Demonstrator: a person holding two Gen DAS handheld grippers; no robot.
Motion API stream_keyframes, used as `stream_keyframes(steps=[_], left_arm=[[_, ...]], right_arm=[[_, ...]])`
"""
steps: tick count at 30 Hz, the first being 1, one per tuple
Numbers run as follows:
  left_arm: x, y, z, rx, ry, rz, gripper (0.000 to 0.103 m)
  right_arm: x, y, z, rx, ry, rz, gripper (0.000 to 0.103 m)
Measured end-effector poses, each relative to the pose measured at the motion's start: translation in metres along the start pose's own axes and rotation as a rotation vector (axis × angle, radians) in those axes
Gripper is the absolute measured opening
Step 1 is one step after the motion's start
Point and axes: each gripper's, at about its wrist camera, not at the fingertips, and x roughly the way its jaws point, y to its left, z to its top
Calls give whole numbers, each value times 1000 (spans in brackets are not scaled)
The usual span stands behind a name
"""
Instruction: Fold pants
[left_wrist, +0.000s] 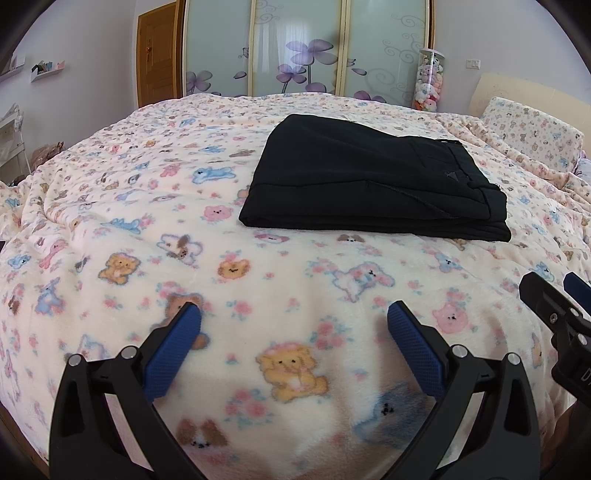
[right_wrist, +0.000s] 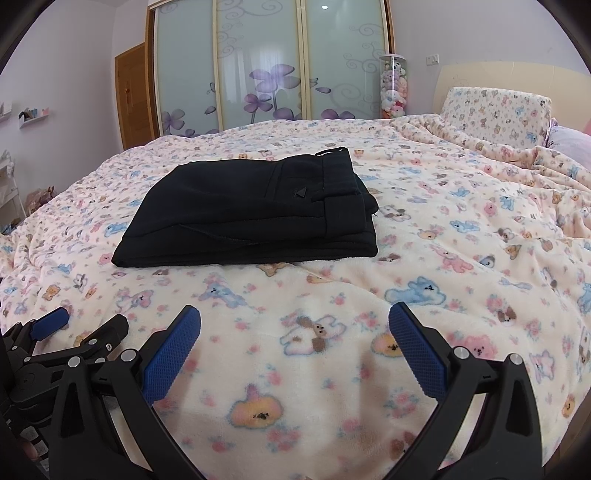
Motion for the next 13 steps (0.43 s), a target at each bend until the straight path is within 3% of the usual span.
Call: stream_keyframes(steps=[13], left_arm=[[2, 2, -2, 4, 4, -2, 101]], right_arm=[[2, -2, -1, 0, 3, 1, 102]])
